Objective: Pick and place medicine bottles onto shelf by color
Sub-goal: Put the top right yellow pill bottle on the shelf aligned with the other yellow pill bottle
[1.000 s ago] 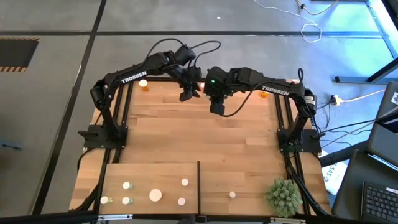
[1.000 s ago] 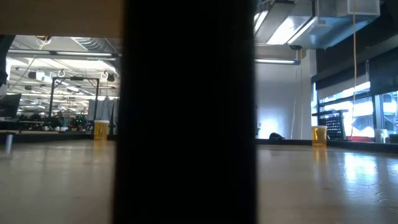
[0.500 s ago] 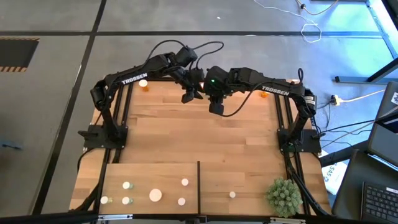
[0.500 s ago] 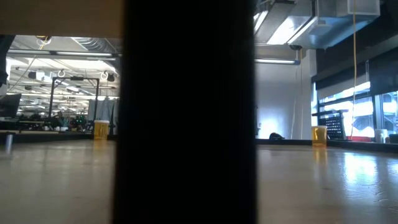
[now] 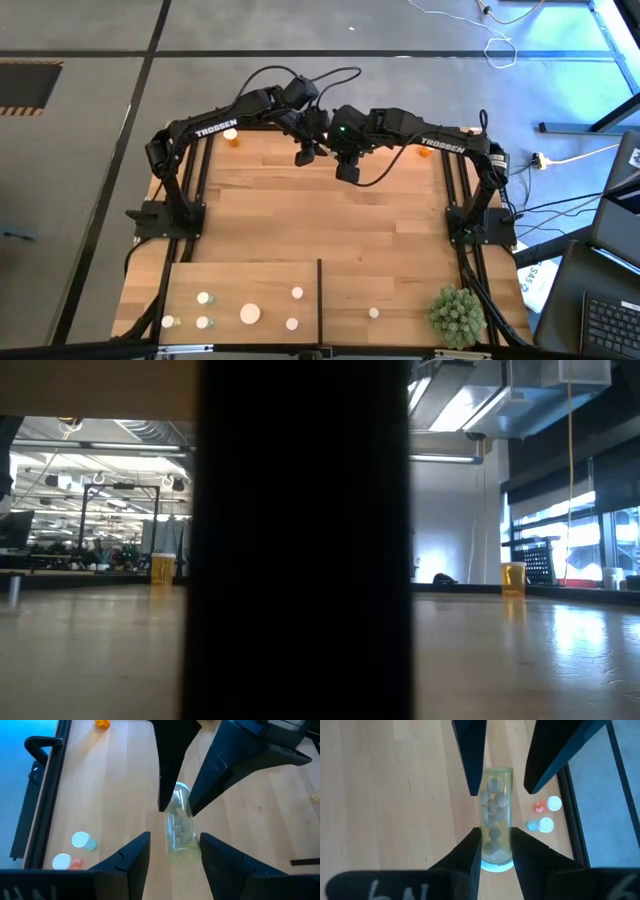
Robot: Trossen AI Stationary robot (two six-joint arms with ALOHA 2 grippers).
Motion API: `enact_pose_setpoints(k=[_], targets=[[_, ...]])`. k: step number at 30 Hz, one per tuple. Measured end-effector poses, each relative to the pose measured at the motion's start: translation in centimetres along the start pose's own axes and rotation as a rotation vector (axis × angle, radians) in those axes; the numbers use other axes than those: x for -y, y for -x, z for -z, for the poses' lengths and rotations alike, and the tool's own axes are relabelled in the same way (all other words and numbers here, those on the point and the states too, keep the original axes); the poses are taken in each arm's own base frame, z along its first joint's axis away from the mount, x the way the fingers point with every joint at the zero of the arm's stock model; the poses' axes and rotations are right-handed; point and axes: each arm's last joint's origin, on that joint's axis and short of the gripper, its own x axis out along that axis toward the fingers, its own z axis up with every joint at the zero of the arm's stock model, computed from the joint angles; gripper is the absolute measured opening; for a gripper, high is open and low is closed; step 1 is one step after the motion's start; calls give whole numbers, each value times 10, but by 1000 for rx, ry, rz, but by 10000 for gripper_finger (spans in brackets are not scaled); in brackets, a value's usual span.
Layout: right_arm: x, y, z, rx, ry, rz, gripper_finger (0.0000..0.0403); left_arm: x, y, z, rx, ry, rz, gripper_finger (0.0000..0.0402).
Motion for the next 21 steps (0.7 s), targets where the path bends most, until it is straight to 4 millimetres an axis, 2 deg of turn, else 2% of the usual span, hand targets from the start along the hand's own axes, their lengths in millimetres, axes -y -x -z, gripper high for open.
enact_pose_setpoints(k=[9,21], targets=[[0,0,0,1,0,0,97,0,0,0,0,0,0,162],[0,0,0,3,1,2,97,0,0,0,-1,-1,2,118]])
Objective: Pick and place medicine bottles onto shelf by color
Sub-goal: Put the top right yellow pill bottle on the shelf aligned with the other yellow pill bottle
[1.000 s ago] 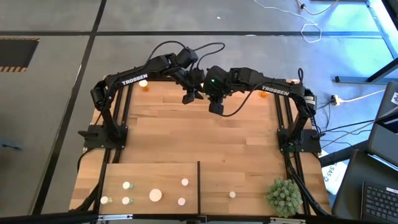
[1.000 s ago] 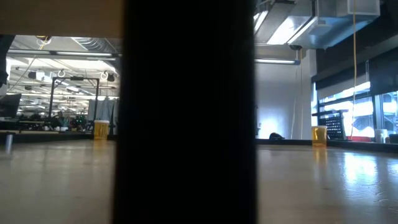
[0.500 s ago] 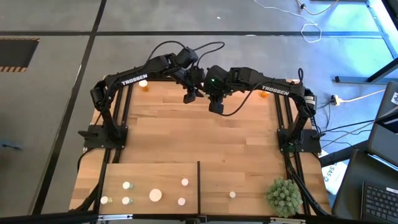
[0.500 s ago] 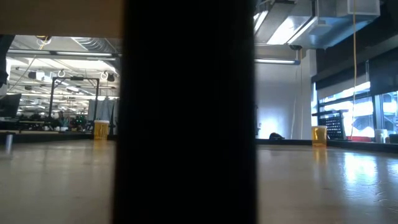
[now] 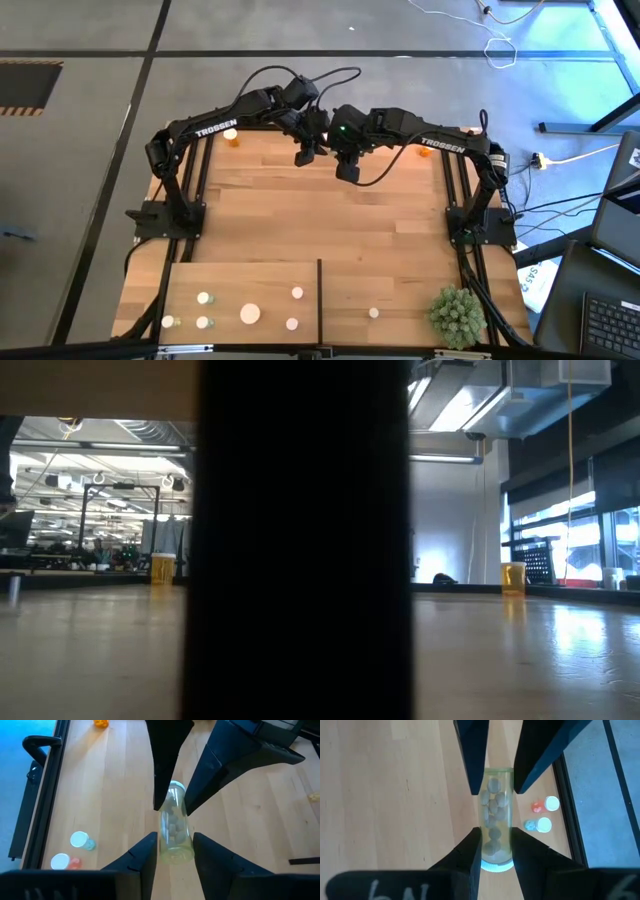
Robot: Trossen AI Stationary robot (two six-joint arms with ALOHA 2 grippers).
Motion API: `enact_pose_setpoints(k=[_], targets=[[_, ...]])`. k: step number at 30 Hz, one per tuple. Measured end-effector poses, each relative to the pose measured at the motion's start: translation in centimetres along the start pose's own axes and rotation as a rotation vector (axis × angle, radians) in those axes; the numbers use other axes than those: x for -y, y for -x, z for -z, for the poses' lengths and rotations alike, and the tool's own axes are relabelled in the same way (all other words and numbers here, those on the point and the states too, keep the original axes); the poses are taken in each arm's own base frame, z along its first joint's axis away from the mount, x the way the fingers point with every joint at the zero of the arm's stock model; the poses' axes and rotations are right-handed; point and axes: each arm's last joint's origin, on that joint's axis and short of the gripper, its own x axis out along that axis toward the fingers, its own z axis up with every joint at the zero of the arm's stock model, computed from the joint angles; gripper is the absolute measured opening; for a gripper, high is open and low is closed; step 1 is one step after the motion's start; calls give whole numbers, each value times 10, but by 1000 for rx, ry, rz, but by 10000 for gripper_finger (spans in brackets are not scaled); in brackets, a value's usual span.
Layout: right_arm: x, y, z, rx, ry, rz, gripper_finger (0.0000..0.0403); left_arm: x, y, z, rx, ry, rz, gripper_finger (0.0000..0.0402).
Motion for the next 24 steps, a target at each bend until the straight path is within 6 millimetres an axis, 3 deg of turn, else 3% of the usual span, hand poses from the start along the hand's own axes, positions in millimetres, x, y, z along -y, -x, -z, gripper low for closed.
enact_pose_setpoints(k=[12,24], targets=[[0,0,0,0,0,-1,100,0,0,0,-1,-3,-2,93],[0,0,0,0,3,-6,135,0,0,0,-1,-4,-2,92]])
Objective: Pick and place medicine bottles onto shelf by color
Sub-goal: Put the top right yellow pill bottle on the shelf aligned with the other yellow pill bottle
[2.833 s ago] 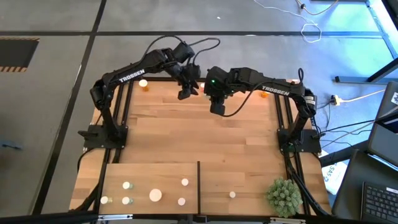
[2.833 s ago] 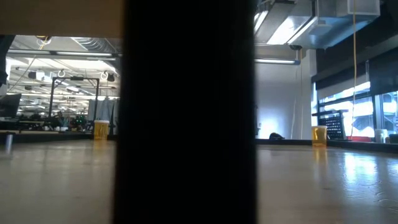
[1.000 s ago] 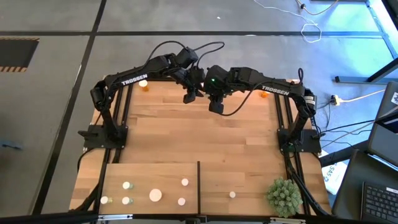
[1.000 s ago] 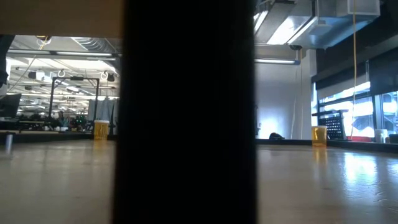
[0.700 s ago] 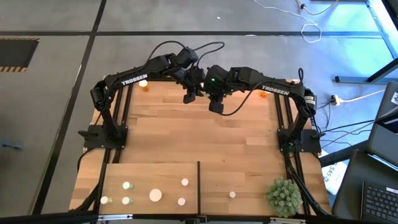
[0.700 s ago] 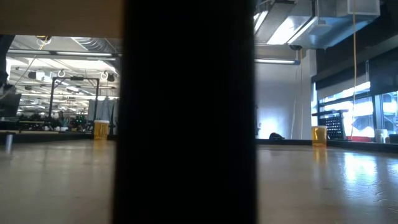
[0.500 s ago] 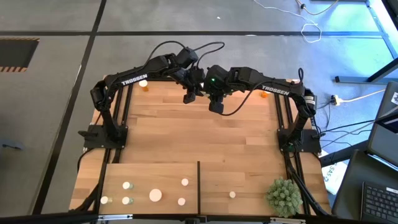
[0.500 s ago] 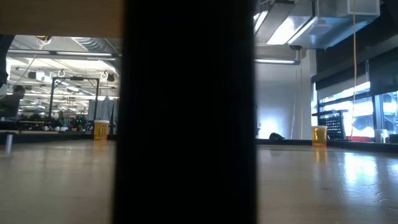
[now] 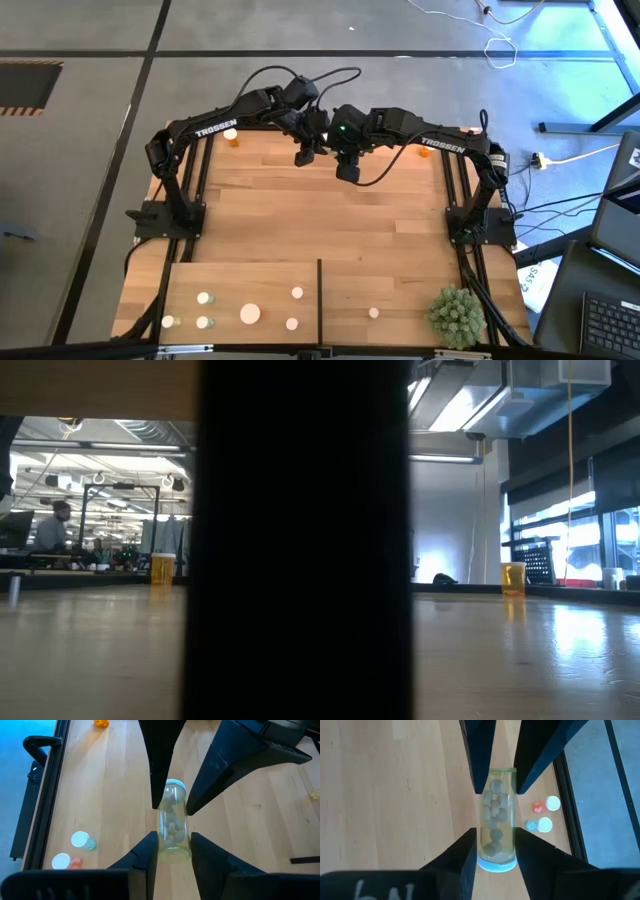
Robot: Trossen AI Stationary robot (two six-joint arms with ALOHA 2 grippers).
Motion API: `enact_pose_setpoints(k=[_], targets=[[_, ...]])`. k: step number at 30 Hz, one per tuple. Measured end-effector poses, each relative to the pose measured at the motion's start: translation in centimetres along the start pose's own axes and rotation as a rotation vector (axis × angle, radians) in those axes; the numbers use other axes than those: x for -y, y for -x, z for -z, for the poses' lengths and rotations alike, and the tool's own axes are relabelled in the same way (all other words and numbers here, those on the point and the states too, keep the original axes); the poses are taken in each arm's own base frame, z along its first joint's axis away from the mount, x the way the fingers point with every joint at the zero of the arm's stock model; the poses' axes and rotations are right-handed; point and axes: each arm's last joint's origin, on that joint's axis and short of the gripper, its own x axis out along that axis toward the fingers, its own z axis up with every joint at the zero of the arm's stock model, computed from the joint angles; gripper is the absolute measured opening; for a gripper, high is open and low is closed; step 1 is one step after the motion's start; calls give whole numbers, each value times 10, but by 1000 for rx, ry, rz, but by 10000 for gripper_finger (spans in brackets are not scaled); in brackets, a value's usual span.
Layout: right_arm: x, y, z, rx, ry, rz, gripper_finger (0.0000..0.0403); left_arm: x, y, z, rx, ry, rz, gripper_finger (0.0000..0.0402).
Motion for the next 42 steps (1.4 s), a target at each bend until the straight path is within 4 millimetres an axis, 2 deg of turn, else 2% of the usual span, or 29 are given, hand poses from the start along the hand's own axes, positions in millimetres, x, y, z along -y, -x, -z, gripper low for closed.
enact_pose_setpoints(k=[10,18,25,32,42], targets=[[0,0,0,1,1,-1,171,0,0,1,-9,3,-8,92],[2,1,2,-11,-3,-1,171,-1,-1,8,-99,3,-63,92],[5,19,-1,-15,-11,3,171,0,0,9,-113,7,-68,92],[8,46,-11,42,-17,14,171,6,27,7,-105,9,-92,92],[11,75,-17,91,-16,24,171,29,94,-1,-8,13,-170,92]])
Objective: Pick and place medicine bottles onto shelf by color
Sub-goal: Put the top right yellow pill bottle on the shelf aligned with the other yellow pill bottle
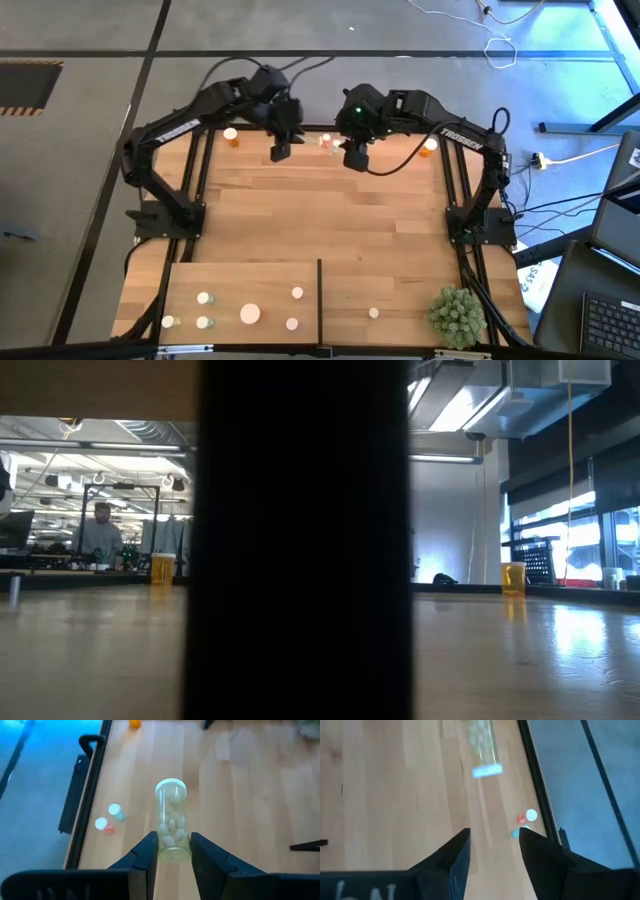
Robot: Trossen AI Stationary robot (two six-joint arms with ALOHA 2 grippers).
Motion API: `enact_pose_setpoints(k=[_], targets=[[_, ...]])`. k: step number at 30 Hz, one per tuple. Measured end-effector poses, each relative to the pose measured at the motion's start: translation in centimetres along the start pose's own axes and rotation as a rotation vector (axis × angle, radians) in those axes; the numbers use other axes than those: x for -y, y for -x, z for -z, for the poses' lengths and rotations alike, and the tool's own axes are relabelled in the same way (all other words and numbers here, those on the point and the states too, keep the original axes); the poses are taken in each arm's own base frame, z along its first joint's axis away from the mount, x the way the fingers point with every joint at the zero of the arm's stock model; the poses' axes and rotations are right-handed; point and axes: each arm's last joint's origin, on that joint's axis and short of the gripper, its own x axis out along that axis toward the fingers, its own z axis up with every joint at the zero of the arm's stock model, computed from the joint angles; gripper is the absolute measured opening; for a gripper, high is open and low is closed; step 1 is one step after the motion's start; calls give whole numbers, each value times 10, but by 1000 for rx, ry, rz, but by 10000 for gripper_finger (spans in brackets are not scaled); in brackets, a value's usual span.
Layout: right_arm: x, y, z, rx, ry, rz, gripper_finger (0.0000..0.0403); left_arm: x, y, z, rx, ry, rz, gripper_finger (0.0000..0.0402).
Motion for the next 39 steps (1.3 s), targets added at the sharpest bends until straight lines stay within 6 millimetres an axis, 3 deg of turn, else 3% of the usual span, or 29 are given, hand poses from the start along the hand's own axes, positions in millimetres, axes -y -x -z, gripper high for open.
enact_pose_setpoints(k=[9,16,19,26,32,39], targets=[[1,8,-4,36,12,7,171,16,67,1,145,14,-22,92],[2,8,-6,49,19,10,171,25,121,16,213,59,-76,92],[2,8,-7,60,21,12,171,31,135,24,243,76,-88,92],[3,8,-11,110,17,14,171,50,156,61,367,122,-113,92],[3,9,-17,168,0,17,171,70,181,94,572,139,-128,92],[2,13,-31,336,8,-116,171,94,201,138,806,158,-73,92]])
